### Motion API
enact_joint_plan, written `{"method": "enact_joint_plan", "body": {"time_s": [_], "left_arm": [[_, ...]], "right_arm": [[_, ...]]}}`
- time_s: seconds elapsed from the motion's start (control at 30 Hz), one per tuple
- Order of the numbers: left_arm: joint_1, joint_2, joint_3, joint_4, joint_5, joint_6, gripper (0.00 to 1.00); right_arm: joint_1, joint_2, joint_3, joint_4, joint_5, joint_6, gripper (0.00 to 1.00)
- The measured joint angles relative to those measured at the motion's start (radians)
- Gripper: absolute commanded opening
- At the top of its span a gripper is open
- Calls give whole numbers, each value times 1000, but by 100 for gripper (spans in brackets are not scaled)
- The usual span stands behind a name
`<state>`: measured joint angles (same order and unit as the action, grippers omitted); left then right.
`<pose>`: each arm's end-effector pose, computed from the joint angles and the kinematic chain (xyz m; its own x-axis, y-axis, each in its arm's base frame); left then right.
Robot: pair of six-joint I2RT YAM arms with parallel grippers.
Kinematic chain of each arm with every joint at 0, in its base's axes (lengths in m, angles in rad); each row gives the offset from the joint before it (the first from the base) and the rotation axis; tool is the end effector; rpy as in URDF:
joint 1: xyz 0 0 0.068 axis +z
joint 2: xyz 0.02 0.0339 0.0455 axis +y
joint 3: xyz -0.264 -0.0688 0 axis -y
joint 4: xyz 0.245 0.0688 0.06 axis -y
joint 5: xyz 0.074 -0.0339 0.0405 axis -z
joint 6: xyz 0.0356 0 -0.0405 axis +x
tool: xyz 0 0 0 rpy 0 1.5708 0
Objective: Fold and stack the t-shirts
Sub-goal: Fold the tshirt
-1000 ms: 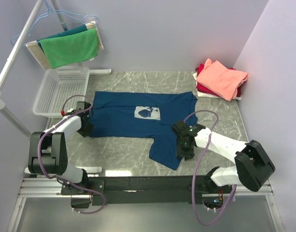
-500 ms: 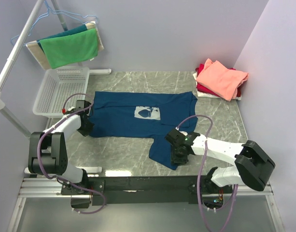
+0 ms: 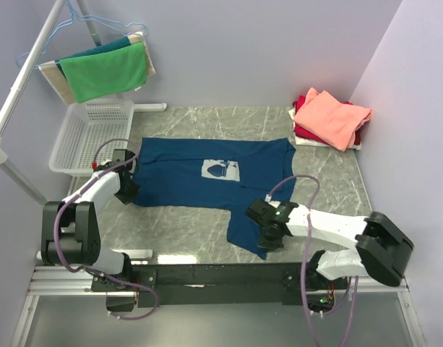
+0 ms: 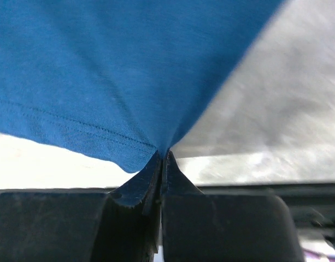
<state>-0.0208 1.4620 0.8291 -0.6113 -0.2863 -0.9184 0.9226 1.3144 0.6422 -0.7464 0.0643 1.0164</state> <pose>0.2592 0.0047 0.1770 -0.5188 -0.7517 -0.4073 -0.7953 0.5991 -0.0926 0.1218 0.1570 0.1550 -0.9855 0.1041 -0.1338 0.0917 0.9912 0.0955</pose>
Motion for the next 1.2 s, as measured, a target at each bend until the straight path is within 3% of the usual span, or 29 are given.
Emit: {"method": "enact_joint_plan", "body": {"time_s": [0.4,0.8,1.03,1.2], "left_arm": [[0,-161,2,-100,0,-12,1],[-18,-259,-41,-173,2,-47,1],[-23,-208,-22,-177,0,-50,1],[-27,-134,47,-177,-6,-55,1]], "right_arm": [[5,-322,-63,-296,12,119,0],[5,-384,13,-385,32,146,0],[-15,-303,164,-401,130,113,0],[-122,-252,232,-374,198,38,0]]}}
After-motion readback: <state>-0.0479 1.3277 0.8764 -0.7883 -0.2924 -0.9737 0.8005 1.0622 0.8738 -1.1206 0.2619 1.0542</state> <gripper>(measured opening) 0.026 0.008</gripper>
